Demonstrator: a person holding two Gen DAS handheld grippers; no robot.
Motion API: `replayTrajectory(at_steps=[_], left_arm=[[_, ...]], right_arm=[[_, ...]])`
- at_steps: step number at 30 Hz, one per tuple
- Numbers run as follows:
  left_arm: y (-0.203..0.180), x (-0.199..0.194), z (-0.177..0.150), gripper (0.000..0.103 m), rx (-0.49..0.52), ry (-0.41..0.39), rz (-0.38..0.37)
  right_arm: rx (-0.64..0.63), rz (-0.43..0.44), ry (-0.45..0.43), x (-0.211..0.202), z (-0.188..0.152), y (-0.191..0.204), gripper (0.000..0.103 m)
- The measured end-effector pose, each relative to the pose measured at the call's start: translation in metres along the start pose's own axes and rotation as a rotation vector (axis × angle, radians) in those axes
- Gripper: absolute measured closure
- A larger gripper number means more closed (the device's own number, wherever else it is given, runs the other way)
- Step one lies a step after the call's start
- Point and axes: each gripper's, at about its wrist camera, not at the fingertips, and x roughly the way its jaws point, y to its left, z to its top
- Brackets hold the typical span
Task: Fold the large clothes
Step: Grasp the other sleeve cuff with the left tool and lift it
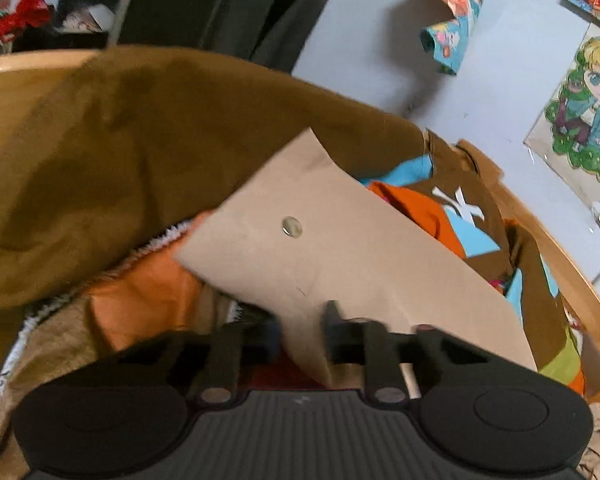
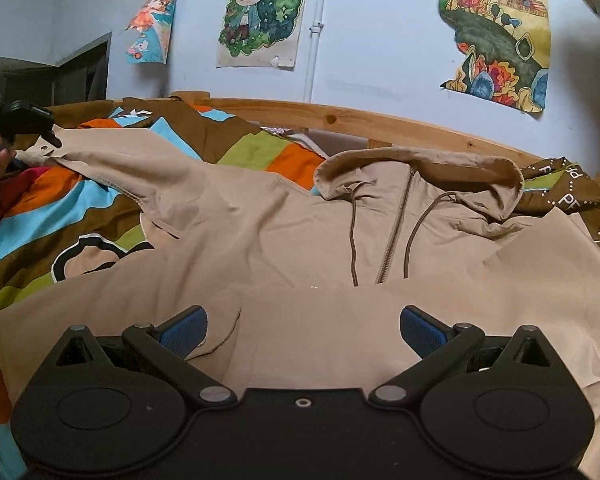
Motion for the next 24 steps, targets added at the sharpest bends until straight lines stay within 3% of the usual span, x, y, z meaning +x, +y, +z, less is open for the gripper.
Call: replayTrajectory(at_steps=[2,7,10,14,17,20,24], left_arm=[[-0.003,-0.009,-0.003,0.092,0.024,-0.047,-0.019],[-0.029,-0.051,-0.025,0.099,0.202,-0.221,-0.118],[-0.055,-0.079,-0.031,0.1,0.292,-0.338,-0.227],[-0.101,-0.117,-0.035,0.1,0.422,-0.414,-0.48],[-0.14,-0.151,-0.046,0.1,0.568,-0.414,-0.737],[-0.176,-0.176,-0.073,0.1,0.708,-0.372,-0.933],[-0.212,-0.187,-0.13,0.1,0.788,-0.24,-1.115]], right_arm=[[-0.002,0.001,-0.003,-0.001,-0.002,0.0,0.001],[-0.006,0.001,-0.021,-0.006,-0.005,-0.001,0.001],[-0.006,-0.005,-0.024,-0.008,-0.007,-0.004,0.001],[0.007,-0.017,-0.028,-0.013,-0.009,-0.009,0.001],[0.019,-0.031,-0.04,-0.017,-0.009,-0.015,0.001],[0.037,-0.064,-0.063,-0.022,-0.01,-0.023,0.001],[0.081,-0.138,-0.092,-0.029,-0.009,-0.043,0.001]])
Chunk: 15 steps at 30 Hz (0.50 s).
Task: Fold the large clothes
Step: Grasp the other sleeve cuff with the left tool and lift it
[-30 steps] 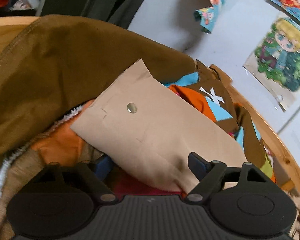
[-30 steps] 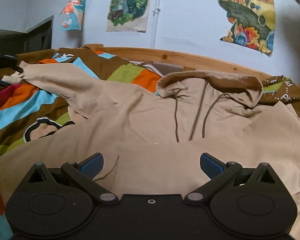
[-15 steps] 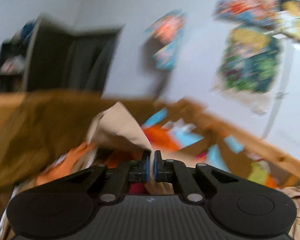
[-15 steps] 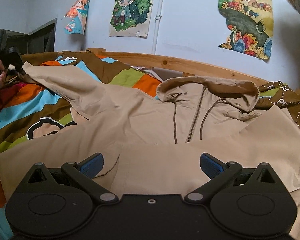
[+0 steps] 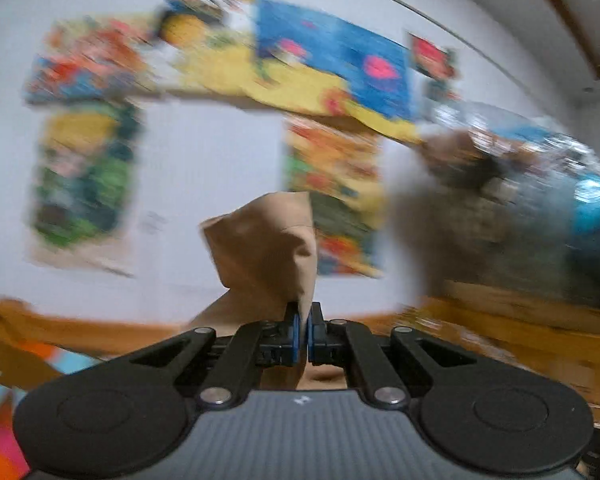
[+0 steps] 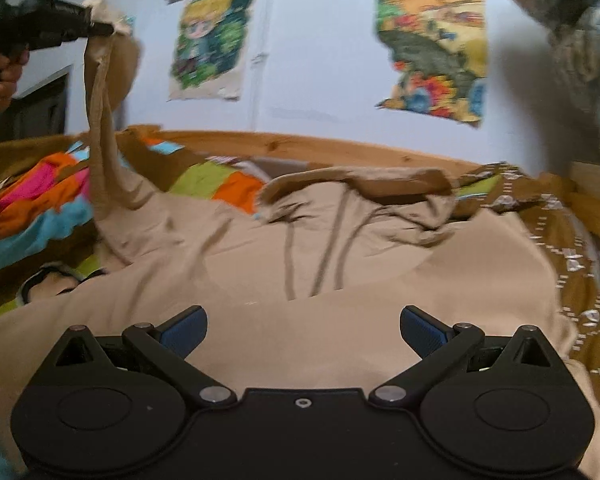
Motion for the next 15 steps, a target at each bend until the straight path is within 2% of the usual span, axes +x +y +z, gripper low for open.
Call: replayTrajectory(at_steps=[5,8,10,11,12,13,14,15], left_arm=[[-0.056,0.044,-0.064,0.1,-0.064,0.147,-0.185],[-0.075,0.066,-0.111,0.099,-0.118,0.314,-0.266],[-0.083,0.077,-0.139,0.094,-0.148,0.433,-0.311],[-0.087,0.077,-0.15,0.086,-0.144,0.485,-0.338],[-0.087,0.074,-0.159,0.073,-0.138,0.512,-0.361],[-0.087,0.068,-0.165,0.063,-0.134,0.519,-0.382],[-0.086,0.064,-0.168,0.045,-0.136,0.516,-0.395],[-0.082,0.059,-0.169,0.039,-0.145,0.507,-0.399]], right_arm=[[0.072,-0.116,-0.018,-0.008,0.0,-0.037,0.001],[0.117,-0.199,-0.016,-0.014,-0.003,-0.062,0.001],[0.141,-0.259,-0.005,-0.019,-0.005,-0.081,0.001],[0.153,-0.281,-0.002,-0.021,-0.006,-0.089,0.001],[0.167,-0.296,0.002,-0.022,-0.008,-0.097,0.001],[0.189,-0.309,0.009,-0.024,-0.01,-0.106,0.001],[0.207,-0.316,0.014,-0.026,-0.011,-0.113,0.001],[0.232,-0.322,0.017,-0.027,-0.013,-0.12,0.001]])
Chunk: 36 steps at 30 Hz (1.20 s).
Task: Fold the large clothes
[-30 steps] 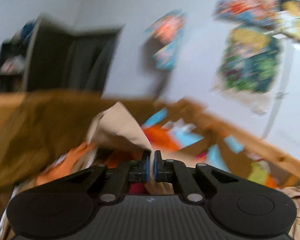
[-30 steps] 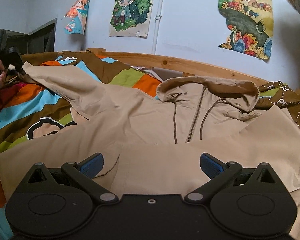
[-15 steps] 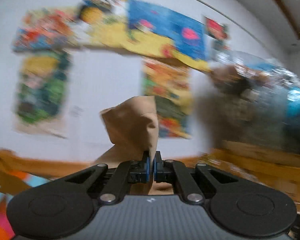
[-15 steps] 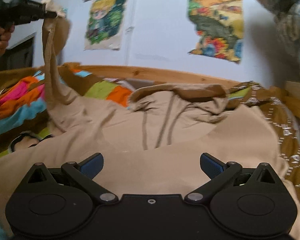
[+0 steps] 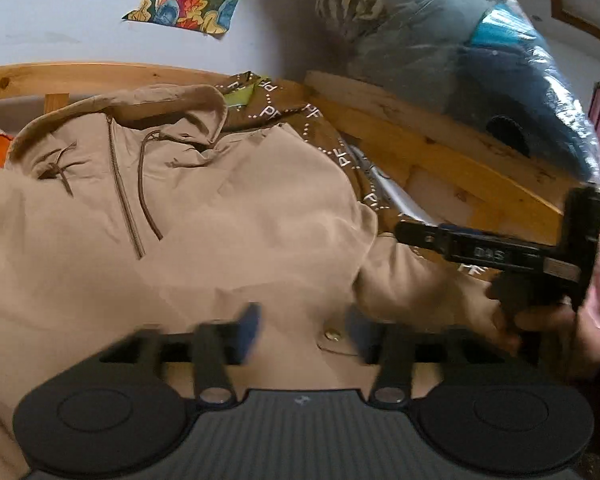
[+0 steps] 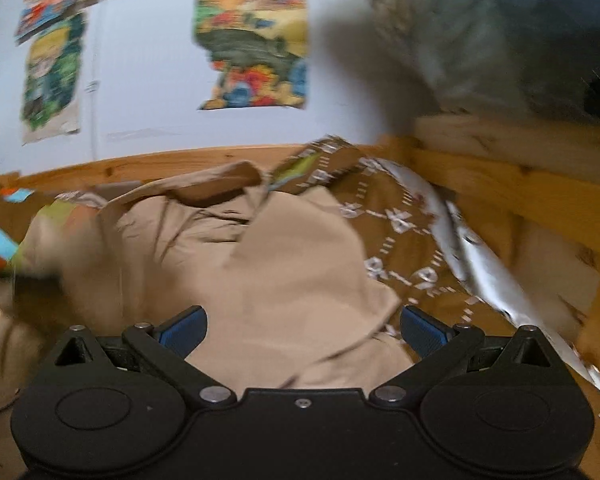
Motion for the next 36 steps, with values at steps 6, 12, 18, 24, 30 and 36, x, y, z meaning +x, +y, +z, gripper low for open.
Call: replayTrajectory(at_steps=[6,12,18,24,30,36], left_arm=[[0.043,-0.035,0.005,0.039,-0.071,-0.006,0.186],[0.145,-0.077,0.012,0.038,-0.311,-0.035,0.607],[0.216,-0.085,0.018,0.039,-0.501,-0.058,0.707],[0.23,-0.063,0.023,0.053,-0.557,-0.024,0.665],[0.201,-0.053,0.011,0.093,-0.45,0.02,0.613],[0.174,-0.052,0.005,0.094,-0.367,0.036,0.582]], right_arm=[[0.066,0.056,0.057,0.006,-0.007,-0.008,0.003],[-0.05,0.251,0.2,0.026,-0.018,0.032,0.018],[-0.081,0.285,0.309,0.067,-0.021,0.06,0.03],[-0.179,0.296,0.387,0.102,-0.025,0.083,0.073],[-0.22,0.275,0.219,0.06,-0.014,0.077,0.1],[-0.178,0.061,0.181,0.03,-0.01,0.028,0.1]])
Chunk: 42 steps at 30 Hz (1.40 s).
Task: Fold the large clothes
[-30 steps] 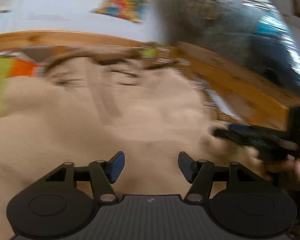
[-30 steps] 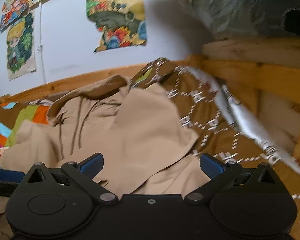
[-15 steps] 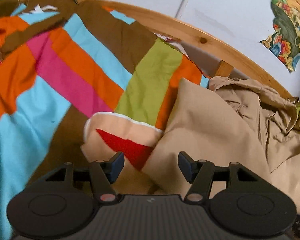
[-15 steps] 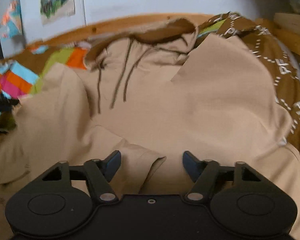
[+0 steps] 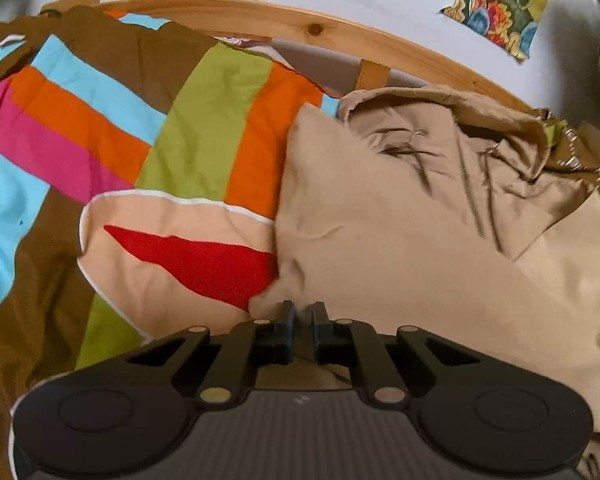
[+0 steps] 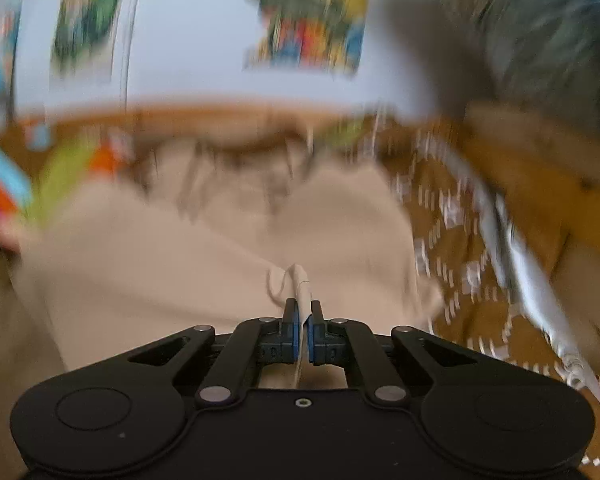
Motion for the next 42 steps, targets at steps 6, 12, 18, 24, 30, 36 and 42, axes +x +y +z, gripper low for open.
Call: replayTrajectory(at_steps=[6,12,18,24,30,36,42], left_arm=[[0.022,-0.014,0.012,0.084,-0.071,-0.058,0.033],[0.026,0.018,0.003,0.085,-0.049,0.082,0.163],[0.021,-0.031,-0.007,0.055,-0.093,-0.082,0.082],[-0.023,-0.021,-0.007,0.049,0.047,-0.06,0.021],[-0.036,0.032,-0.008,0.04,0.134,0.091,0.111],[-0.026,0.011,-0.007,0.038,0.142,0.082,0.089],[-0.014,-0.063,-0.023,0.016,0.197,0.035,0.041]], right_arm=[[0.07,0.001,0.069,0.015,-0.026,-0.002,0.089],[-0.067,-0.035,0.027,0.01,-0.025,0.015,0.075],[-0.161,-0.037,0.059,0.012,-0.035,0.028,0.061],[-0.224,0.128,-0.021,-0.013,-0.029,0.058,0.044],[-0.265,0.158,0.147,0.018,-0.044,0.086,0.045],[-0.275,0.098,0.141,0.002,-0.059,0.068,0.038],[-0.124,0.078,0.089,-0.03,-0.054,0.039,0.023]])
